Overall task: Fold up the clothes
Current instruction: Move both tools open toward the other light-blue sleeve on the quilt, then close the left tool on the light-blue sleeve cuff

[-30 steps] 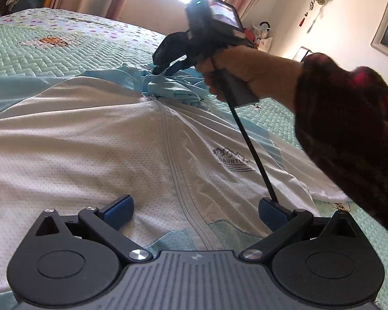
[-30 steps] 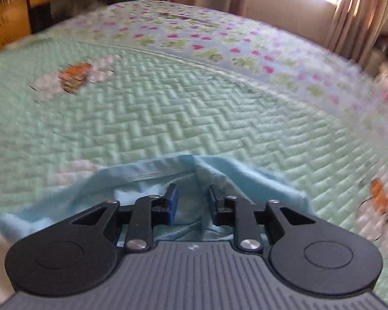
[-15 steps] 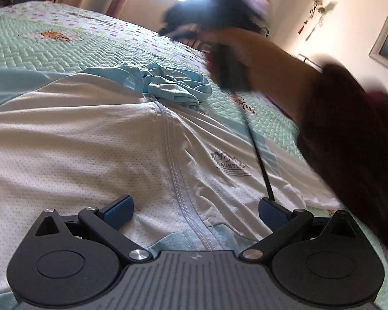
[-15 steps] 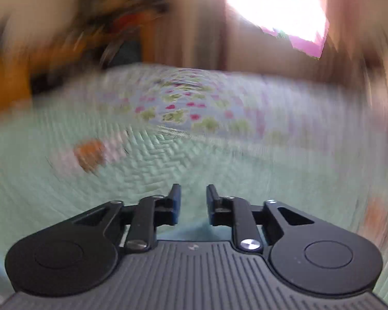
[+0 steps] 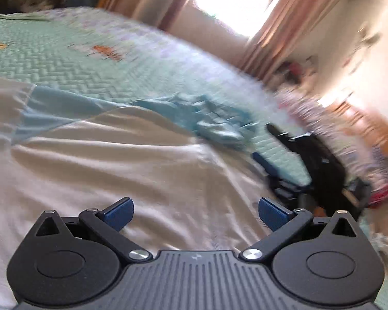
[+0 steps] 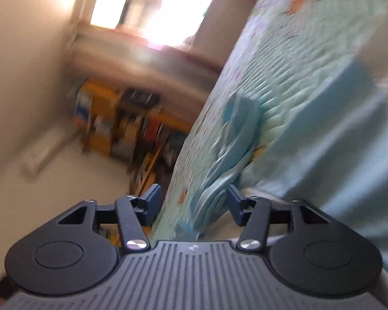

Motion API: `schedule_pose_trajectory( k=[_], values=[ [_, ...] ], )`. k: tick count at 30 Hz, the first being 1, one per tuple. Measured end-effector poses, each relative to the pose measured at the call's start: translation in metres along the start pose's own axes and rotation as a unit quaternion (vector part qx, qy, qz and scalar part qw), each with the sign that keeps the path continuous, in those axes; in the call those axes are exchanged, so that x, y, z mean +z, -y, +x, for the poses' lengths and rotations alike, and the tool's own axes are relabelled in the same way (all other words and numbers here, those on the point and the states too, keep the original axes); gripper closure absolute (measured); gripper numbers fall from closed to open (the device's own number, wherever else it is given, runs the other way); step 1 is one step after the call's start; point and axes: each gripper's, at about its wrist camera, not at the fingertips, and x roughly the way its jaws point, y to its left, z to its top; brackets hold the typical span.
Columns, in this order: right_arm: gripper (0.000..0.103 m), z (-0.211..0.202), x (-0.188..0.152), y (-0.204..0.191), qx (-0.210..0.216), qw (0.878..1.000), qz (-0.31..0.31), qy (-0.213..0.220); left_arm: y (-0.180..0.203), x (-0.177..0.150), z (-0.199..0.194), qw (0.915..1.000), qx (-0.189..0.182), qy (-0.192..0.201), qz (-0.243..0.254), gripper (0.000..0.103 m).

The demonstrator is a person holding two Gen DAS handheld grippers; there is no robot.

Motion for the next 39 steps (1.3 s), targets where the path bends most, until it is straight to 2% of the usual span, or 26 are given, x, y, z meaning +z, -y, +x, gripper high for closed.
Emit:
schedule_pose_trajectory(
  k=[2, 4, 6, 9, 10, 11, 13, 15, 18, 19, 20, 22, 23, 24, 26, 31, 34, 36, 37, 39],
  values=[
    [0.044, -0.001, -0.001, 0.001, -0.002, 1.000, 0.002, 0.006, 0.011, 0.027, 0.003, 0.9991, 0.031, -0.005, 0.027, 0.001],
    [0.044, -0.003, -0.001, 0.002, 0.003, 1.000, 0.010, 0.007, 0.024, 0.062, 0.016, 0.9956, 0.038, 0.000, 0.086, 0.001],
    [0.044, 0.000, -0.001, 0.004, 0.005, 1.000, 0.016, 0.008, 0.030, 0.101, 0.048, 0.9882, 0.070, -0.010, 0.135, 0.001],
    [0.043, -0.004, -0.004, 0.010, 0.011, 1.000, 0.023, 0.010, 0.021, 0.152, 0.111, 0.9769, 0.138, -0.033, 0.160, 0.001],
    [0.044, -0.002, -0.004, 0.011, 0.014, 0.999, 0.027, 0.011, 0.018, 0.164, 0.133, 0.9727, 0.143, -0.039, 0.178, 0.005],
    [0.044, -0.001, -0.004, 0.012, 0.018, 0.999, 0.031, 0.012, 0.018, 0.172, 0.150, 0.9679, 0.145, -0.040, 0.201, 0.008],
    [0.044, -0.004, -0.001, 0.013, 0.024, 0.999, 0.041, 0.012, 0.022, 0.177, 0.179, 0.9556, 0.150, -0.050, 0.249, 0.009],
    [0.044, -0.005, -0.001, 0.015, 0.030, 0.998, 0.049, 0.014, 0.024, 0.179, 0.206, 0.9461, 0.169, -0.070, 0.267, 0.010],
    [0.044, -0.008, -0.002, 0.014, 0.030, 0.998, 0.050, 0.014, 0.025, 0.180, 0.239, 0.9396, 0.177, -0.098, 0.276, 0.013],
    [0.044, -0.008, -0.001, 0.013, 0.028, 0.998, 0.047, 0.013, 0.025, 0.180, 0.245, 0.9408, 0.169, -0.102, 0.275, 0.017],
    [0.044, -0.008, -0.001, 0.012, 0.025, 0.999, 0.044, 0.012, 0.024, 0.180, 0.247, 0.9455, 0.152, -0.099, 0.271, 0.024],
    [0.043, -0.008, -0.001, 0.008, 0.021, 0.999, 0.041, 0.010, 0.022, 0.180, 0.243, 0.9570, 0.100, -0.104, 0.252, 0.088],
    [0.043, -0.008, 0.000, 0.007, 0.020, 0.999, 0.039, 0.008, 0.025, 0.179, 0.242, 0.9567, 0.090, -0.107, 0.255, 0.098],
    [0.043, -0.008, 0.000, 0.007, 0.019, 0.999, 0.041, 0.008, 0.030, 0.177, 0.240, 0.9550, 0.086, -0.108, 0.263, 0.100],
    [0.043, -0.008, 0.000, 0.007, 0.019, 0.999, 0.045, 0.009, 0.039, 0.173, 0.235, 0.9447, 0.107, -0.093, 0.296, 0.102],
    [0.043, -0.008, 0.004, 0.001, 0.011, 0.999, 0.045, 0.020, 0.039, 0.196, 0.200, 0.9517, 0.142, -0.003, 0.272, 0.102],
    [0.043, -0.005, 0.004, -0.003, -0.003, 0.999, 0.032, 0.012, 0.028, 0.212, 0.202, 0.9442, 0.179, 0.009, 0.276, 0.102],
    [0.043, -0.003, 0.003, -0.006, -0.012, 1.000, 0.015, 0.006, 0.020, 0.214, 0.209, 0.9397, 0.191, -0.006, 0.283, 0.100],
    [0.043, -0.002, 0.002, -0.008, -0.016, 1.000, 0.007, 0.004, 0.015, 0.215, 0.214, 0.9366, 0.202, -0.013, 0.286, 0.095],
    [0.043, 0.000, 0.002, -0.008, -0.020, 1.000, -0.001, 0.001, 0.004, 0.217, 0.222, 0.9356, 0.220, -0.023, 0.275, 0.090]
  ],
)
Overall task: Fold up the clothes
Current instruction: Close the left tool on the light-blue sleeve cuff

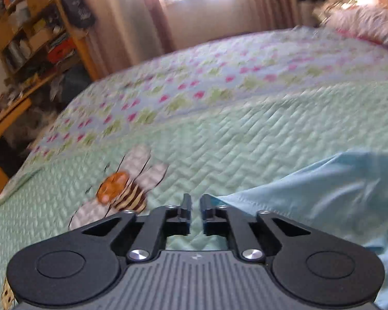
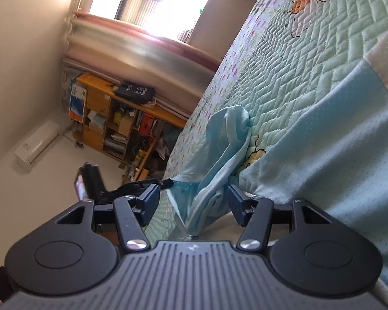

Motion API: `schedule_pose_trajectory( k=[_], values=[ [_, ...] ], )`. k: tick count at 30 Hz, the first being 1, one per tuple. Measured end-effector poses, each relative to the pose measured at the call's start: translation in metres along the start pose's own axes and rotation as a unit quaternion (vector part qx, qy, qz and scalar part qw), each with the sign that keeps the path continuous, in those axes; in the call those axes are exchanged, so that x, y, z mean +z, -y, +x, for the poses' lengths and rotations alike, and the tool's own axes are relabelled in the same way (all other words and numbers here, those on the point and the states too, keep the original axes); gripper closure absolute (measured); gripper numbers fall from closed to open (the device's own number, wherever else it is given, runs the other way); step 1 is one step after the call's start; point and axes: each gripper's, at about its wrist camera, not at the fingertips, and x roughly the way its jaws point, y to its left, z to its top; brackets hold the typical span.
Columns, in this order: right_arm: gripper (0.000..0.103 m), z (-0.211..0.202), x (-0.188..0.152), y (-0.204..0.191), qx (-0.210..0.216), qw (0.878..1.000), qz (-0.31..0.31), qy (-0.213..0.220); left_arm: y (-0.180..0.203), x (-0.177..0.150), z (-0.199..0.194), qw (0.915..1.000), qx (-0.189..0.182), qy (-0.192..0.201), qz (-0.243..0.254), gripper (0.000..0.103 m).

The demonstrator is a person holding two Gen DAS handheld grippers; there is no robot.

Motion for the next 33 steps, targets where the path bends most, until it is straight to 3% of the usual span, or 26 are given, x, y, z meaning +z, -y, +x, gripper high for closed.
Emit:
schedule_pose_trajectory(
  k=[3, 6, 9, 11, 14, 16, 21, 24, 26, 27, 28, 30, 33],
  values=[
    [0.043, 0.001, -0.001, 0.002, 0.001, 1.000, 0.002, 0.001, -0.012, -0.006, -0.003, 0.9990, 0.007, 0.022, -0.037, 0.087],
    [0.043, 0.002, -0.002, 0.004, 0.005, 1.000, 0.007, 0.002, -0.011, -0.004, -0.014, 0.9977, -0.015, 0.041, -0.052, 0.070],
    [0.043, 0.002, -0.001, 0.007, 0.012, 1.000, 0.018, 0.003, -0.006, -0.003, -0.021, 0.9926, -0.094, 0.045, -0.062, 0.067],
    [0.043, 0.002, -0.001, 0.009, 0.017, 0.999, 0.027, 0.004, 0.010, 0.000, -0.022, 0.9872, -0.154, 0.032, -0.027, 0.062],
    [0.043, 0.003, -0.002, 0.010, 0.019, 0.999, 0.030, 0.005, 0.042, 0.003, -0.024, 0.9895, -0.139, 0.024, 0.032, 0.041],
    [0.043, 0.004, -0.002, 0.010, 0.018, 0.999, 0.027, 0.005, 0.053, 0.005, -0.023, 0.9906, -0.127, 0.030, 0.041, 0.030],
    [0.042, 0.004, -0.001, 0.011, 0.020, 0.999, 0.028, 0.005, 0.051, 0.017, 0.009, 0.9967, -0.060, 0.017, 0.052, 0.023],
    [0.042, 0.005, -0.002, 0.012, 0.021, 0.999, 0.029, 0.006, 0.041, 0.016, 0.025, 0.9969, -0.070, -0.005, 0.038, 0.023],
    [0.042, 0.006, -0.003, 0.012, 0.020, 0.999, 0.025, 0.005, 0.037, 0.014, 0.038, 0.9948, -0.092, -0.030, 0.031, 0.027],
    [0.042, 0.006, -0.003, 0.011, 0.018, 1.000, 0.022, 0.004, 0.034, 0.013, 0.039, 0.9933, -0.110, -0.030, 0.021, 0.040],
    [0.041, 0.006, -0.004, 0.010, 0.017, 1.000, 0.018, 0.003, 0.031, 0.012, 0.040, 0.9911, -0.129, -0.031, 0.008, 0.066],
    [0.041, 0.008, -0.004, 0.008, 0.012, 1.000, 0.009, 0.001, 0.032, 0.011, 0.034, 0.9896, -0.141, -0.022, 0.013, 0.100],
    [0.041, 0.008, -0.004, 0.007, 0.009, 1.000, 0.002, 0.000, 0.041, 0.009, 0.015, 0.9909, -0.121, 0.012, 0.057, 0.101]
  ],
)
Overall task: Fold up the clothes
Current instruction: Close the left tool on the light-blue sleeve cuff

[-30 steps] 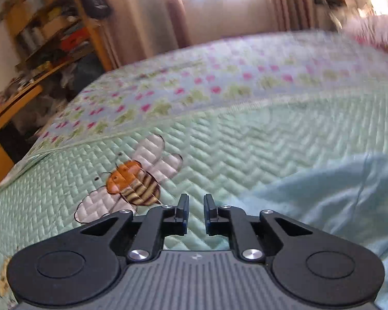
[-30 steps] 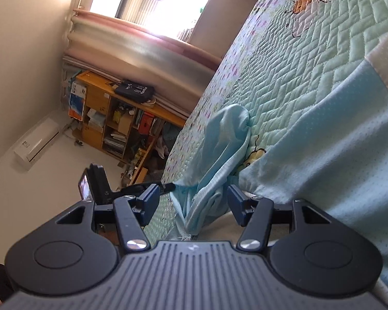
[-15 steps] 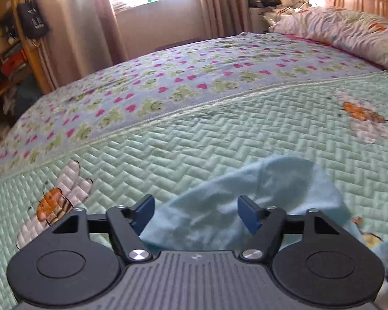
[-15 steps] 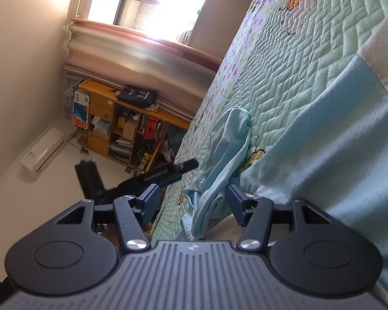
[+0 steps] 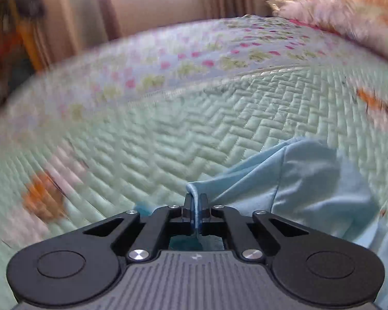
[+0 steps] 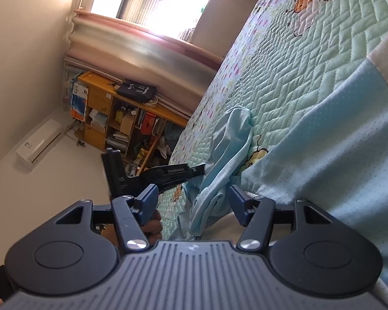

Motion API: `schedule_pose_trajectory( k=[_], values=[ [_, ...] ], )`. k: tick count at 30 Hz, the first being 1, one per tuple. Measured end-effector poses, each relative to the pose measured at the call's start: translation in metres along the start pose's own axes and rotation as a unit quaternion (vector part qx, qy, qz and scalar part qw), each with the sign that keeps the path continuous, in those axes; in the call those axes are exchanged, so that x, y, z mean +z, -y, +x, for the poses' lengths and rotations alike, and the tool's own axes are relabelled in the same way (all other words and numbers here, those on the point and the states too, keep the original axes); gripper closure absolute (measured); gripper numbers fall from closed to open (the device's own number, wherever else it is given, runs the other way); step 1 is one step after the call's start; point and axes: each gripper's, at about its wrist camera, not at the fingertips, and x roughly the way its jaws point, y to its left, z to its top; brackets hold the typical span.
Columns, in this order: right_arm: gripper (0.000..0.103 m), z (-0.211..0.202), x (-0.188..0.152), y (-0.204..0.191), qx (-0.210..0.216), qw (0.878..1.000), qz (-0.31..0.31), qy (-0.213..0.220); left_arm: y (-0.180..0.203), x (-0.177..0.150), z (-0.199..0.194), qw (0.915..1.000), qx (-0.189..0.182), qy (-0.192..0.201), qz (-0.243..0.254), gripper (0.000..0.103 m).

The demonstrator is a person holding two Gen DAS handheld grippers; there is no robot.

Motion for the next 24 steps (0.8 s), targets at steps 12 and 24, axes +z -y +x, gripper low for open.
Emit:
schedule_pose_trajectory(
  k=[12, 24],
  values=[
    [0.041, -0.001, 0.002, 0.003, 0.005, 1.000, 0.003, -0.001, -0.028, 0.005, -0.009, 0.9934, 0.106, 0.022, -0.038, 0.075],
    [0.041, -0.005, 0.002, 0.009, 0.017, 1.000, 0.021, 0.001, 0.064, 0.029, -0.014, 0.9924, -0.019, 0.052, 0.110, 0.028]
  ],
)
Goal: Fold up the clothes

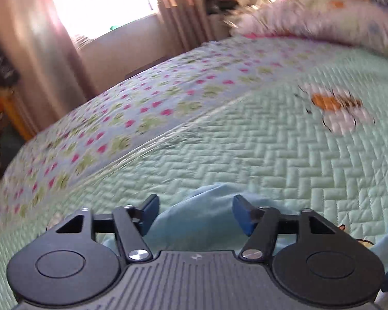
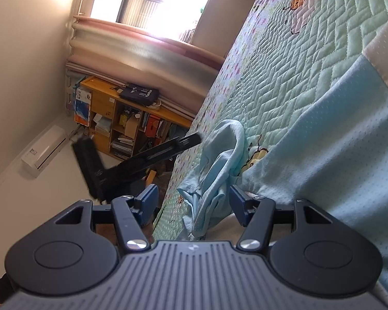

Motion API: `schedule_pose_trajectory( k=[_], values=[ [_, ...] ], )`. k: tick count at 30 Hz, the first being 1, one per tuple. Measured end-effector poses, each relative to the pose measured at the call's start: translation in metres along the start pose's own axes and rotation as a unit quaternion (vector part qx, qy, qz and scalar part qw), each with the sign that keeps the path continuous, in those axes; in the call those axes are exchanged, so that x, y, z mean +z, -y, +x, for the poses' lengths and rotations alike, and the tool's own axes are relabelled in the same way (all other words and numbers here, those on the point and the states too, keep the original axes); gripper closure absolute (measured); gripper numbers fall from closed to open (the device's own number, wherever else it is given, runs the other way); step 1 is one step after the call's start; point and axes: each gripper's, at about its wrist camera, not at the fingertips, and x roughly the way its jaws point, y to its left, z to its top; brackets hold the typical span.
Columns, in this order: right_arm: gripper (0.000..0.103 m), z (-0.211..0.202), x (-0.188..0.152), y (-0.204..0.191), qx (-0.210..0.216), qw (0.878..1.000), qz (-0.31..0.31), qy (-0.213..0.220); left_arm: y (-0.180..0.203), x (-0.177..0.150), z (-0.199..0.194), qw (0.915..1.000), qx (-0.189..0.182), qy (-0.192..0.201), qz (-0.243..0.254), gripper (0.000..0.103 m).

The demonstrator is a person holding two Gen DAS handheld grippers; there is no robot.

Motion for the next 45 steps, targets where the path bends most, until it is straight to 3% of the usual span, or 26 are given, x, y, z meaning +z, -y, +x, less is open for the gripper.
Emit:
schedule_pose_trajectory(
  k=[3, 5, 7, 8, 10, 14, 17, 20, 22, 23, 25, 27, 30, 32, 33, 35, 37, 41, 45],
  values=[
    [0.041, -0.001, 0.001, 0.003, 0.004, 1.000, 0.007, 0.001, 0.018, 0.002, 0.022, 0.9988, 0.018, -0.022, 0.040, 0.023],
    [0.041, -0.002, 0.001, 0.005, 0.005, 1.000, 0.009, 0.001, 0.022, -0.001, 0.033, 0.9983, 0.011, -0.040, 0.041, 0.030],
    [0.041, -0.002, 0.001, 0.006, 0.005, 1.000, 0.010, 0.001, 0.022, -0.004, 0.040, 0.9981, -0.027, -0.051, 0.021, 0.090],
    [0.041, -0.002, 0.001, 0.006, 0.005, 1.000, 0.011, 0.001, 0.023, -0.004, 0.040, 0.9983, -0.027, -0.048, 0.017, 0.096],
    [0.041, -0.002, 0.001, 0.007, 0.005, 1.000, 0.011, 0.002, 0.027, -0.003, 0.041, 0.9988, -0.022, -0.042, 0.012, 0.099],
    [0.041, -0.002, 0.000, 0.007, 0.005, 1.000, 0.010, 0.003, 0.025, 0.010, 0.030, 0.9994, 0.034, 0.011, 0.001, 0.100],
    [0.041, -0.001, 0.000, 0.007, 0.004, 1.000, 0.010, 0.003, 0.015, 0.020, 0.023, 0.9977, 0.050, 0.038, -0.026, 0.093],
    [0.041, -0.001, 0.001, 0.006, 0.004, 1.000, 0.012, 0.003, 0.009, 0.022, 0.011, 0.9952, 0.070, 0.061, -0.030, 0.072],
    [0.041, -0.001, 0.001, 0.007, 0.005, 1.000, 0.014, 0.003, 0.002, 0.019, 0.000, 0.9920, 0.089, 0.071, -0.054, 0.031],
    [0.041, -0.002, 0.001, 0.008, 0.006, 1.000, 0.017, 0.004, -0.002, 0.016, -0.007, 0.9908, 0.089, 0.074, -0.071, 0.027],
    [0.041, -0.003, 0.001, 0.010, 0.013, 0.999, 0.028, 0.007, -0.006, 0.014, -0.016, 0.9920, 0.046, 0.065, -0.098, 0.026],
    [0.041, -0.008, 0.002, 0.014, 0.020, 0.999, 0.044, 0.017, 0.003, 0.013, -0.013, 0.9969, -0.027, 0.014, -0.073, 0.026],
    [0.039, -0.013, 0.003, 0.018, 0.030, 0.997, 0.062, 0.032, 0.038, 0.009, -0.004, 0.9976, -0.051, -0.046, 0.011, 0.025],
    [0.038, -0.015, 0.002, 0.018, 0.030, 0.997, 0.063, 0.034, 0.057, 0.008, 0.003, 0.9957, -0.048, -0.065, 0.045, 0.023],
    [0.038, -0.015, 0.002, 0.018, 0.030, 0.997, 0.063, 0.034, 0.066, 0.008, 0.007, 0.9943, -0.048, -0.075, 0.059, 0.025],
    [0.038, -0.016, 0.002, 0.018, 0.028, 0.997, 0.063, 0.037, 0.072, 0.007, 0.012, 0.9927, -0.057, -0.091, 0.055, 0.042],
    [0.038, -0.020, 0.004, 0.018, 0.023, 0.997, 0.063, 0.045, 0.068, 0.012, 0.015, 0.9921, -0.078, -0.096, 0.022, 0.103],
    [0.038, -0.024, 0.003, 0.021, 0.021, 0.996, 0.071, 0.058, 0.067, 0.017, 0.018, 0.9950, -0.052, -0.085, 0.008, 0.103],
    [0.038, -0.026, 0.002, 0.022, 0.022, 0.995, 0.073, 0.061, 0.056, 0.036, 0.014, 0.9972, -0.043, -0.029, -0.053, 0.103]
  ],
)
